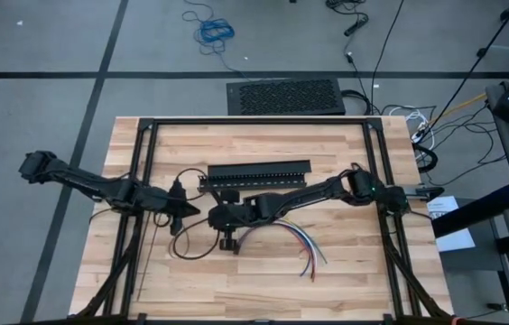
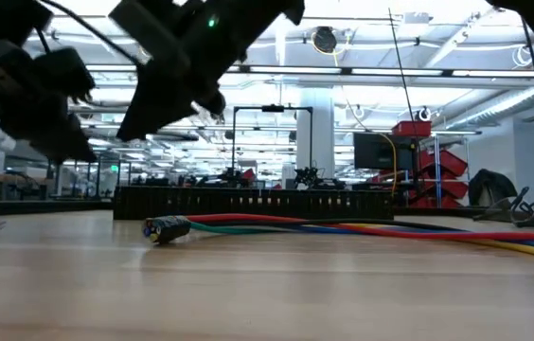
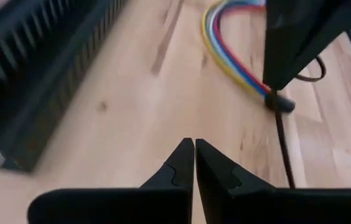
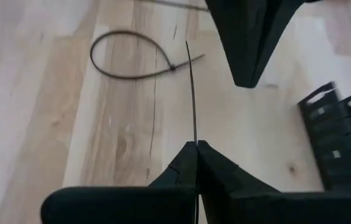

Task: Ziptie cables
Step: Wrap the cable wire using a zip tie

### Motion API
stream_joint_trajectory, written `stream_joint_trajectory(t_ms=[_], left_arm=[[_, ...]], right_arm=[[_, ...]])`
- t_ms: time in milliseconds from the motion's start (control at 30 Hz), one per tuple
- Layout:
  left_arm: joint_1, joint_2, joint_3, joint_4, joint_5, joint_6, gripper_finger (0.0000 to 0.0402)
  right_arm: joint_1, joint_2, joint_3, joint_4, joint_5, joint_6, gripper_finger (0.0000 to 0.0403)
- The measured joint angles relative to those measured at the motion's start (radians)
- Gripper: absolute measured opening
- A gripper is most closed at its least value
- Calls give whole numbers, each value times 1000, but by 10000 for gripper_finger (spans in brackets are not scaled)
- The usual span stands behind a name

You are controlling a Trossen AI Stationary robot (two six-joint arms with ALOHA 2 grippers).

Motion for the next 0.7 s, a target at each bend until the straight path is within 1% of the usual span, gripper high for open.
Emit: stream_joint_trajectory(t_ms=[100,200,300,333,400,467,533,600,700], left_arm=[[-20,-70,0,0,-80,56,15],[-48,-148,0,8,-173,105,15],[-76,-233,0,10,-261,168,15],[-83,-259,1,12,-284,187,15],[-92,-303,1,17,-299,216,15],[-93,-325,-9,88,-295,236,15],[-93,-325,-39,206,-263,261,15],[-93,-319,-70,276,-254,266,15],[-89,-304,-119,373,-319,246,15]], right_arm=[[-20,-41,-78,50,-7,24,0],[-49,-113,-217,201,-44,67,0],[-80,-197,-387,404,-79,121,0],[-91,-220,-447,483,-99,141,0],[-111,-258,-569,664,-141,180,0],[-131,-281,-682,889,-171,226,0],[-147,-288,-779,1112,-175,260,0],[-157,-286,-869,1299,-172,275,0],[-157,-283,-948,1476,-141,250,0]])
